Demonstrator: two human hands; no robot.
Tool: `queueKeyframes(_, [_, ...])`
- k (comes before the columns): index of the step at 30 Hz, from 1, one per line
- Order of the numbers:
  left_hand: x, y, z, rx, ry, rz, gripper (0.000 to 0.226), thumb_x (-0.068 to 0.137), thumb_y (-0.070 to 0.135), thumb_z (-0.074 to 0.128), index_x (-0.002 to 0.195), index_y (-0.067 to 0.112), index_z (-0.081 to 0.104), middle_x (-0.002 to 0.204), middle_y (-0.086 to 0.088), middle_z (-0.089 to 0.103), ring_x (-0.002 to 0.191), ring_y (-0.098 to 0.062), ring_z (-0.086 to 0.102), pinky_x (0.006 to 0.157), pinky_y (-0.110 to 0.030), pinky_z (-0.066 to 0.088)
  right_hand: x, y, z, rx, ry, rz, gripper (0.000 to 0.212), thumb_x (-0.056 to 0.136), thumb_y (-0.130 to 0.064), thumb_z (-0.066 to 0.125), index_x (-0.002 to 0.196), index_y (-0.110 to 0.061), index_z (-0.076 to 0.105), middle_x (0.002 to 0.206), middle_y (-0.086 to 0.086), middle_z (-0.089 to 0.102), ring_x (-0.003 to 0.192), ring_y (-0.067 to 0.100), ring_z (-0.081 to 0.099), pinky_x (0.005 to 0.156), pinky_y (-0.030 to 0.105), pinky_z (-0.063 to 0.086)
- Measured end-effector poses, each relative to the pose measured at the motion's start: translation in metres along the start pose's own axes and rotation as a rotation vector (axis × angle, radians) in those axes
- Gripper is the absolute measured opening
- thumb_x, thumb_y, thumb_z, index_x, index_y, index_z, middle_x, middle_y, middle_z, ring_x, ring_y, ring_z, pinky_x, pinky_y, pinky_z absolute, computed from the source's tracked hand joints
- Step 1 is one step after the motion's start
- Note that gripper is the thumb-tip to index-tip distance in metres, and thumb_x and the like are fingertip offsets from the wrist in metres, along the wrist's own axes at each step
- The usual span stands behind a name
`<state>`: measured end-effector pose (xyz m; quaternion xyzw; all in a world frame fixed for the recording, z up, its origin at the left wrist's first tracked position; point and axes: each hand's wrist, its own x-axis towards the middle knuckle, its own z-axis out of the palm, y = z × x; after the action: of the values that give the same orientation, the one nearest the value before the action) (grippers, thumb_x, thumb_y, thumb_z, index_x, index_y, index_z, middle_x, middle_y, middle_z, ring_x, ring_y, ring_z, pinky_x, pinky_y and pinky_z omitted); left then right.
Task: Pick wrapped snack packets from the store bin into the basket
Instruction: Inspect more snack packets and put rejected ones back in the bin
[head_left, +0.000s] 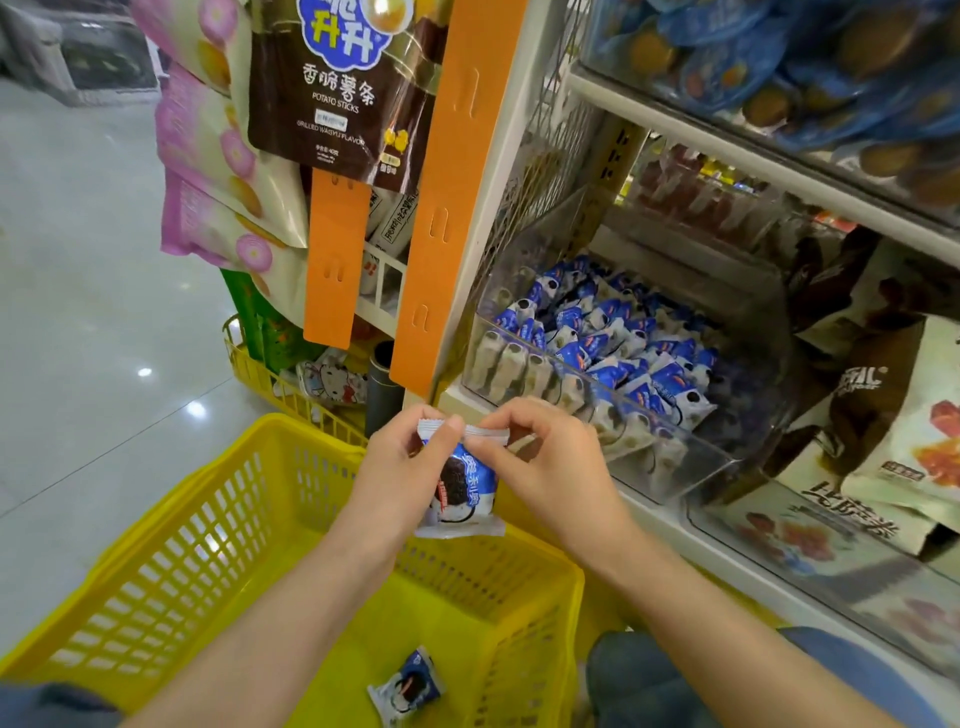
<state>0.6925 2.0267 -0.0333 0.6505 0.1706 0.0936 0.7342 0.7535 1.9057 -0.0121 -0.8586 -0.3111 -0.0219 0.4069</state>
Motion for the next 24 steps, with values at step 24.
queueKeyframes(24, [0.002, -0.007, -0.009, 0.227, 0.082, 0.253, 0.024, 0.087, 0.014, 0.061, 0.077, 0.035, 0.068, 0.076, 0.012, 0.071, 0.070, 0.000, 0.064, 0.059, -0.013, 0.048, -0.003, 0.002, -0.007, 0.126, -0.261, 0.149, 0.030, 0.084, -0.029, 0.064, 0.113, -0.027, 0.054, 0.102, -0.012, 0.062, 0.096, 0.000, 0.058, 0.085, 0.021, 0.049])
